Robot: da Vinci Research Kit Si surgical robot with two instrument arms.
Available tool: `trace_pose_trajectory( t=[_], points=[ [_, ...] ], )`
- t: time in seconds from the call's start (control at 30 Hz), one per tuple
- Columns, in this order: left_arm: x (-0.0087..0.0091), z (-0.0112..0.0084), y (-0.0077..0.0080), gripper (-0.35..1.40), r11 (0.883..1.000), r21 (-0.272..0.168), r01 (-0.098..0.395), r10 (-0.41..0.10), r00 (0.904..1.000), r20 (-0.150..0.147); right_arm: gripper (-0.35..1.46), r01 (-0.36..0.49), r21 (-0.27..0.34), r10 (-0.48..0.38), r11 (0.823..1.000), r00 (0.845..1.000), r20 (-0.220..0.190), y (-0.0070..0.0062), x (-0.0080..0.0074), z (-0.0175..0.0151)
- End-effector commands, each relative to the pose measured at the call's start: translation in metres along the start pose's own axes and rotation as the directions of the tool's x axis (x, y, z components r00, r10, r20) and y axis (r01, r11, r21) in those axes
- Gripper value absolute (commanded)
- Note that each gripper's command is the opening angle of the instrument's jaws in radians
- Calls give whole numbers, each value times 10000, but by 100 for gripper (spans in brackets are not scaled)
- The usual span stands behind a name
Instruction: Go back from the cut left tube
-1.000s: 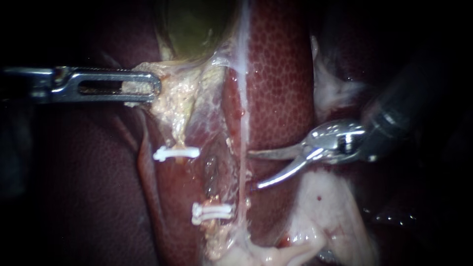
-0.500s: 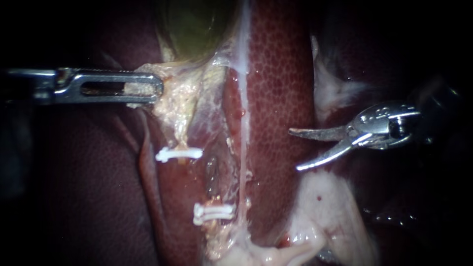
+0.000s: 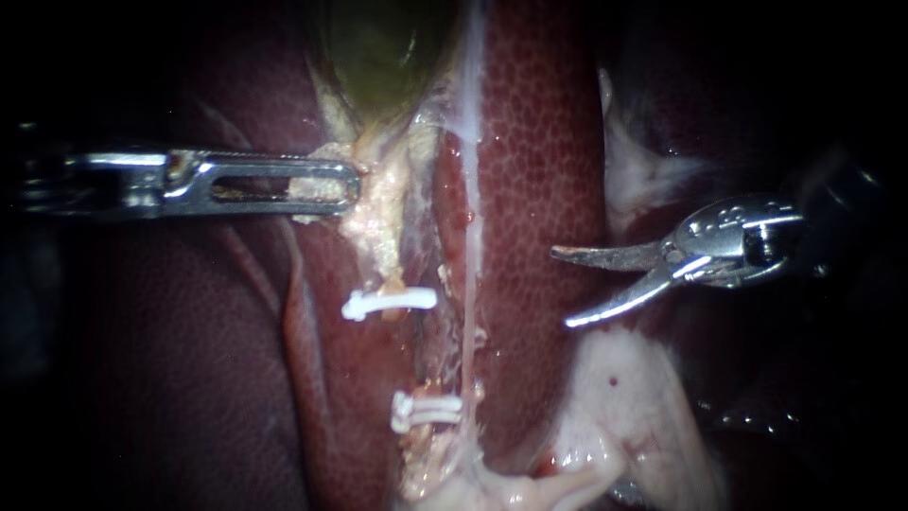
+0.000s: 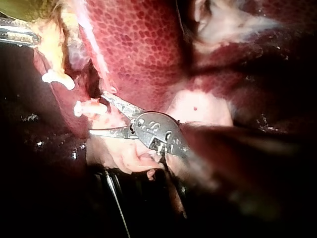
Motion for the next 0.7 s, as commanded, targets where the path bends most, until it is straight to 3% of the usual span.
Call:
trace_pose_trajectory(
  t=[0.03, 0.7],
  points=[
    [2, 3, -1, -35, 10000, -17, -9, 8, 10000, -66, 143, 0, 0, 0, 10000, 10000, -43, 0, 0, 0],
    [2, 10, -3, -35, 10000, 10, -13, 13, 10000, -78, 143, 32, -35, -33, 10000, 9998, -219, -2, 5, 4]
  ],
)
